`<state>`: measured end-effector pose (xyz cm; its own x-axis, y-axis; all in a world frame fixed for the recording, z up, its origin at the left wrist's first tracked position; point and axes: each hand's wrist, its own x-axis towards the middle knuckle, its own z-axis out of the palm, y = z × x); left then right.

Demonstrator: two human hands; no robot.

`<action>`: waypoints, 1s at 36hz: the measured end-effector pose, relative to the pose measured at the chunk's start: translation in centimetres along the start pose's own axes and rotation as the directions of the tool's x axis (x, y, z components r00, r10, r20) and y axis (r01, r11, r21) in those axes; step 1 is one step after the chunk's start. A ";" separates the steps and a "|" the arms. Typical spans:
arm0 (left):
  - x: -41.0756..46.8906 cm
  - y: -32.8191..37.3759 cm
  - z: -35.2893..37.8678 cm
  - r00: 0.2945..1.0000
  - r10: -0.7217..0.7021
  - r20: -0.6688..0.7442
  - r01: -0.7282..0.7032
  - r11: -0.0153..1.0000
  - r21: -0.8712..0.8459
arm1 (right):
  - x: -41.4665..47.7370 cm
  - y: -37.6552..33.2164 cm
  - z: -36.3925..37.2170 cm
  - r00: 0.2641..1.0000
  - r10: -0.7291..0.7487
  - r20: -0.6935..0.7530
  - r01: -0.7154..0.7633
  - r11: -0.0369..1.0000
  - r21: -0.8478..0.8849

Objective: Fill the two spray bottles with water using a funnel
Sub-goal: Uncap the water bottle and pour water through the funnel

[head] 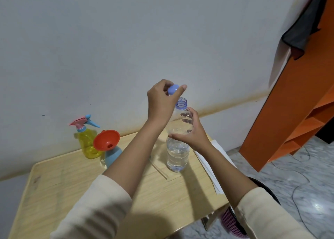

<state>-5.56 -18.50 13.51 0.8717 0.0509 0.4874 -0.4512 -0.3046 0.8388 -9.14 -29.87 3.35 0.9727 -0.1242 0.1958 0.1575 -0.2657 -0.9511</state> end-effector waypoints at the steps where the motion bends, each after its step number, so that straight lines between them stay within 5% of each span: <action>1: -0.1 -0.5 -0.4 1.000 -0.018 -0.017 0.018 1.000 -0.009 | 0.0 0.0 0.0 1.000 -0.004 -0.004 0.004 1.000 -0.004; 7: -5.2 -8.8 -2.4 0.978 -0.208 -0.026 0.209 0.970 0.122 | -0.1 0.0 0.1 1.000 -0.017 -0.007 0.017 1.000 0.004; 13: -14.2 -18.2 -2.8 0.849 -0.529 0.003 0.514 0.826 0.230 | -0.3 0.3 0.1 0.999 -0.031 -0.023 0.031 0.999 0.017; 19: -18.4 -22.1 -2.8 0.805 -0.589 0.065 0.525 0.760 0.383 | -0.2 0.9 0.4 0.999 -0.031 -0.041 0.033 0.998 0.044; 27: -19.5 -23.3 -2.3 0.844 -0.533 0.062 0.449 0.764 0.463 | -0.5 1.3 0.7 0.999 -0.035 -0.018 0.037 0.996 0.080; 32: -17.4 -19.6 -2.1 0.931 -0.360 -0.065 0.359 0.864 0.353 | -1.1 2.9 -0.4 0.993 -0.033 0.109 0.028 0.999 0.046; 36: -13.2 -11.8 -0.9 0.944 -0.312 -0.108 0.298 0.946 -0.128 | -1.7 6.1 -0.4 0.972 0.052 0.229 -0.047 0.999 -0.027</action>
<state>-11.97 -14.71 -2.59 0.9429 0.2458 0.2248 -0.1919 -0.1509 0.9697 -9.93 -31.69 -2.73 0.9927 0.0848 0.0861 0.1070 -0.2852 -0.9525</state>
